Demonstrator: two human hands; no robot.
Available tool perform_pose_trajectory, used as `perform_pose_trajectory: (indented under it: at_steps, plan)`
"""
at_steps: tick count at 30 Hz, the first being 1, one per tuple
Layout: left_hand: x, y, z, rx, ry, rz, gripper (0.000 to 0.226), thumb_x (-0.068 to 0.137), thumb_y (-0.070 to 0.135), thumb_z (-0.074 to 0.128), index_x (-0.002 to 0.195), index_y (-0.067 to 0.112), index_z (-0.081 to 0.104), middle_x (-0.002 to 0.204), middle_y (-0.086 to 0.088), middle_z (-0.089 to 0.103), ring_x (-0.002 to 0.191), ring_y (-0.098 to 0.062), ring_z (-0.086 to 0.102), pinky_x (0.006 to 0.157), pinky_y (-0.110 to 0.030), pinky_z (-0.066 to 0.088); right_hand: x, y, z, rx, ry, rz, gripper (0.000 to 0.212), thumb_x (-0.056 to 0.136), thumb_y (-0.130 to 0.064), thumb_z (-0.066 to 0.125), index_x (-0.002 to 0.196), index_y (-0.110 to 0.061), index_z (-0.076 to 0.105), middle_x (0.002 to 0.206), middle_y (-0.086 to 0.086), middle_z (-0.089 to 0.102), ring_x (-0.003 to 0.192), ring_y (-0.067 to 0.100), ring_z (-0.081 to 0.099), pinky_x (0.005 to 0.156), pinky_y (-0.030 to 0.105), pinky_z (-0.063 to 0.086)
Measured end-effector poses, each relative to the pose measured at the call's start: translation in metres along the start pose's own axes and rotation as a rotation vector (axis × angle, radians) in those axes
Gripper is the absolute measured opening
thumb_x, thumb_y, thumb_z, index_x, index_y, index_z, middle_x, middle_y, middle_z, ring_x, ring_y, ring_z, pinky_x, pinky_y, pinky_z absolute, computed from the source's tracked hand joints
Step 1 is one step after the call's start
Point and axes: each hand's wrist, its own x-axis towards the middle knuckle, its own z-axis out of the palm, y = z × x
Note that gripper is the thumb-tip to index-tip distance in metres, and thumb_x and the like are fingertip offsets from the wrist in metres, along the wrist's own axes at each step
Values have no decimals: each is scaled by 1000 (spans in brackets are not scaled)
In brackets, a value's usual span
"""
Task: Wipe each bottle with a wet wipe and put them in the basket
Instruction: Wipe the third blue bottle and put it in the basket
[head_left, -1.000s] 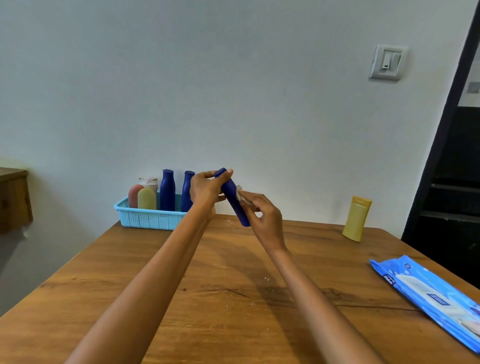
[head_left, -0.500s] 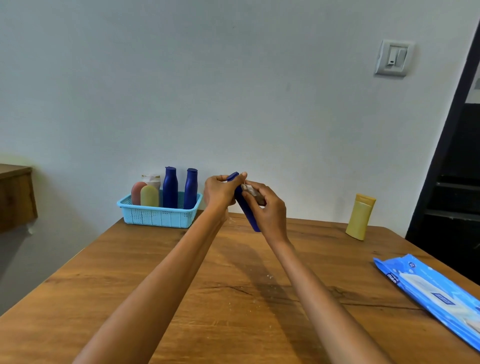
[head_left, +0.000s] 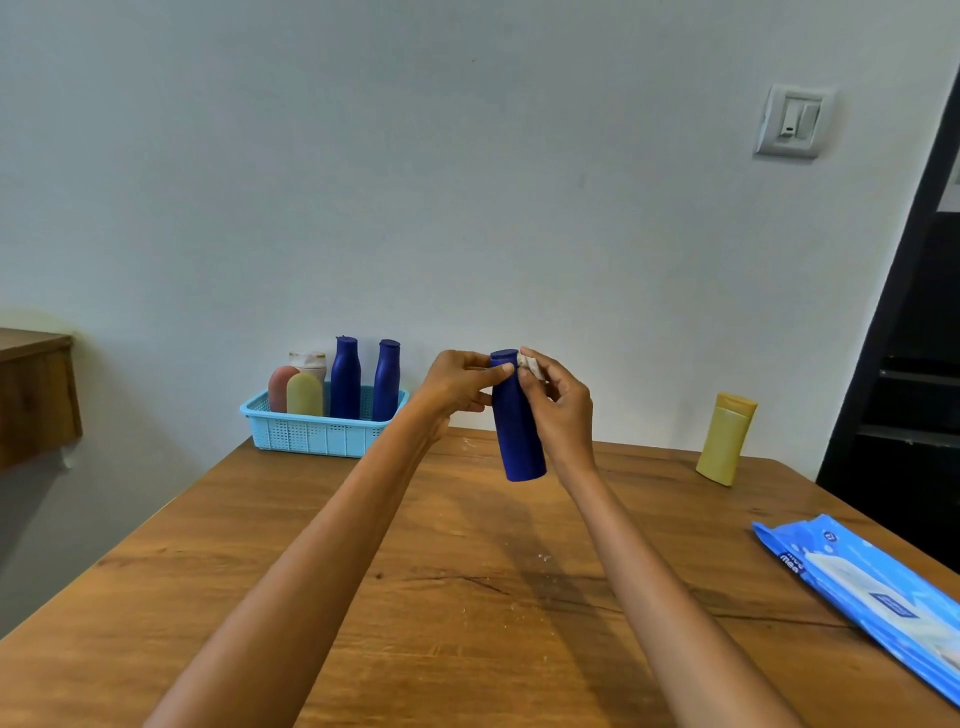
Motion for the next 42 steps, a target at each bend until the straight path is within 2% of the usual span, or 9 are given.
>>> perform_pose_trajectory:
  at_steps: [6, 12, 19, 22, 27, 30, 34, 38, 42]
  plan:
    - [6, -3, 10, 39, 221, 29, 31, 90, 25, 60, 116, 8, 59, 97, -6, 66, 88, -25, 67, 85, -41, 55, -6, -3, 10, -54, 36, 9, 35, 94, -44, 46, 118, -26, 64, 114, -12, 66, 98, 4, 62, 67, 12, 48]
    - [11, -12, -5, 16, 379, 0, 32, 89, 30, 61, 115, 12, 57, 96, -2, 65, 83, -23, 68, 85, -44, 55, -25, 36, 1, -163, -33, 35, 34, 94, -34, 50, 118, -15, 65, 106, -7, 69, 93, 5, 63, 63, 10, 48]
    - [9, -20, 12, 26, 275, -24, 33, 87, 29, 65, 112, 9, 56, 98, -5, 66, 84, -21, 67, 78, -37, 58, -12, 19, 16, -276, 153, -55, 28, 95, -29, 52, 115, -17, 67, 104, -2, 70, 93, 11, 63, 68, 22, 50]
    - [8, -19, 16, -17, 251, 12, 41, 88, 27, 64, 124, 10, 53, 106, -8, 67, 87, -23, 68, 79, -40, 58, -8, 1, 27, -342, 182, -154, 29, 93, -31, 54, 119, -21, 65, 108, -6, 68, 104, 9, 54, 70, 14, 45]
    - [12, -15, -5, -167, 362, 23, 39, 88, 22, 64, 125, 13, 55, 103, -5, 65, 86, -22, 68, 77, -40, 58, -18, 10, 25, -408, 63, -295, 29, 92, -25, 57, 120, -20, 63, 100, -5, 69, 95, 8, 48, 68, 13, 42]
    - [14, -19, -17, -224, 397, -43, 39, 87, 21, 65, 124, 14, 55, 106, -7, 64, 83, -22, 69, 73, -36, 59, -26, 26, 24, -349, 69, -168, 30, 91, -21, 58, 121, -16, 63, 105, -2, 69, 98, 8, 51, 71, 8, 42]
    - [13, -22, -12, -148, 370, -39, 38, 86, 22, 67, 121, 16, 56, 105, -7, 65, 83, -22, 69, 76, -40, 59, -21, 31, 21, -277, 108, -4, 29, 92, -15, 58, 120, -12, 63, 115, 4, 67, 105, 15, 62, 81, 18, 49]
    - [7, -22, 2, -120, 276, -45, 35, 85, 22, 68, 119, 14, 59, 95, -6, 67, 77, -20, 68, 70, -33, 59, -14, 11, 26, -220, 131, -44, 26, 92, -16, 57, 117, -15, 65, 111, 1, 65, 101, 10, 61, 81, 13, 47]
    - [8, -20, -1, -147, 343, -31, 37, 85, 24, 68, 119, 12, 58, 91, -8, 68, 78, -24, 70, 71, -36, 59, -16, -1, 37, -240, 94, -157, 26, 91, -15, 60, 116, -15, 66, 103, 1, 64, 93, 9, 61, 77, 14, 48]
